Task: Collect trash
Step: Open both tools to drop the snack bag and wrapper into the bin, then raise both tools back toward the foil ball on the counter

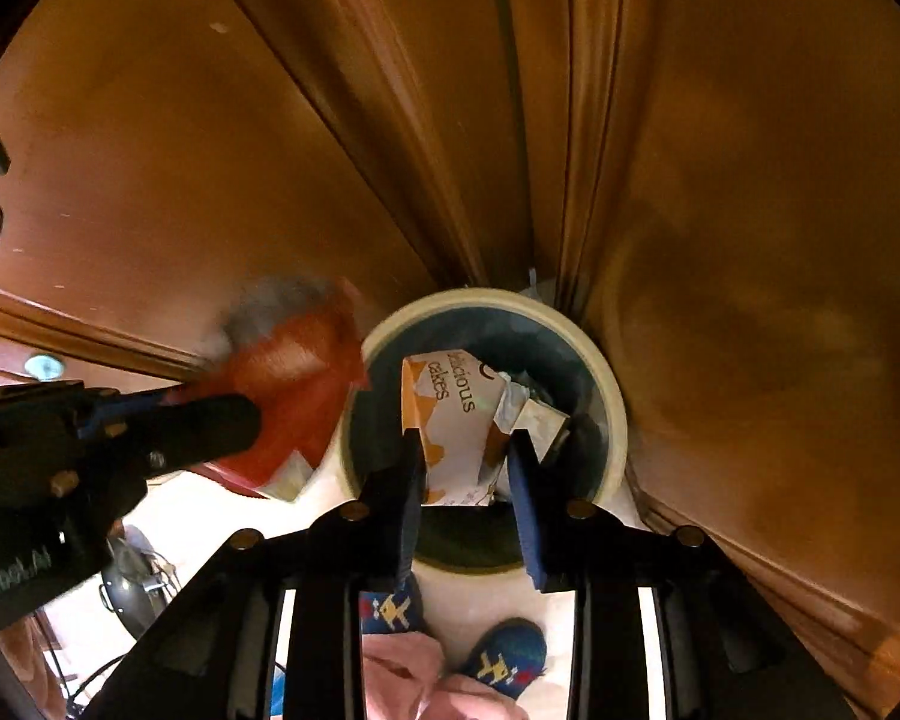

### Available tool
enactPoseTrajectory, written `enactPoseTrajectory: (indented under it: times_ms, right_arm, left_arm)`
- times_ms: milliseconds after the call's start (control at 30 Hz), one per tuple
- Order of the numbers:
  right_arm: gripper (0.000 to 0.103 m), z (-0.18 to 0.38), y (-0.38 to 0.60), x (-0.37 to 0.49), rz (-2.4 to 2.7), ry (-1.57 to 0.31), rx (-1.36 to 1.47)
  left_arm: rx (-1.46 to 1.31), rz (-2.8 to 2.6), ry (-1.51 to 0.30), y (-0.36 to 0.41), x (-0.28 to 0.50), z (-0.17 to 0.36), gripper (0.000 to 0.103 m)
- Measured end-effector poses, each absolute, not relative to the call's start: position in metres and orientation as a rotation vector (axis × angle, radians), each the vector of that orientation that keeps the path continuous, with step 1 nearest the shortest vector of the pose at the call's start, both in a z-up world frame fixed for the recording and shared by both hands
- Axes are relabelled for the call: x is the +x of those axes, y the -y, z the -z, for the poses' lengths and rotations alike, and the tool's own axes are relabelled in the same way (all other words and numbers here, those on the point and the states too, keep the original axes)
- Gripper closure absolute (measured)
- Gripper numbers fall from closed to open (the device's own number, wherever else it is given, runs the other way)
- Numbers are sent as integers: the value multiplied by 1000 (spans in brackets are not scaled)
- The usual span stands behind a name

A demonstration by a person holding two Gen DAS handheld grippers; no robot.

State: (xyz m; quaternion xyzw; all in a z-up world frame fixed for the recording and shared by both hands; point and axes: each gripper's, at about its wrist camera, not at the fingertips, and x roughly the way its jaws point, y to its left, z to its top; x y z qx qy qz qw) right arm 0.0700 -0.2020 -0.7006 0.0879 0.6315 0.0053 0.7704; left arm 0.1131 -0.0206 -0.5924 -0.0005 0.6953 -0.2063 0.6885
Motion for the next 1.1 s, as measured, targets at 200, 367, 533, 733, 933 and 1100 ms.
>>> enactPoseTrajectory:
  times_ms: [200, 367, 533, 733, 933, 1100]
  right_arm:
    - [64, 716, 214, 64, 16, -1390, 239]
    - [64, 709, 213, 60, 40, -1405, 220]
    - [64, 682, 206, 53, 60, -1404, 208]
    - [64, 636, 198, 35, 74, -1400, 198]
    - [64, 574, 191, 20, 63, -1364, 186]
    - [64, 507, 190, 8, 44, -1305, 175]
  left_arm:
    - [47, 435, -1542, 11, 111, 601, 36]
    - [59, 404, -1528, 3, 113, 594, 36]
    - [51, 383, -1514, -3, 110, 574, 36]
    - [51, 380, -1483, -4, 98, 529, 36]
    - [65, 383, -1416, -4, 81, 459, 36]
    - [52, 369, -1342, -11, 68, 394, 36]
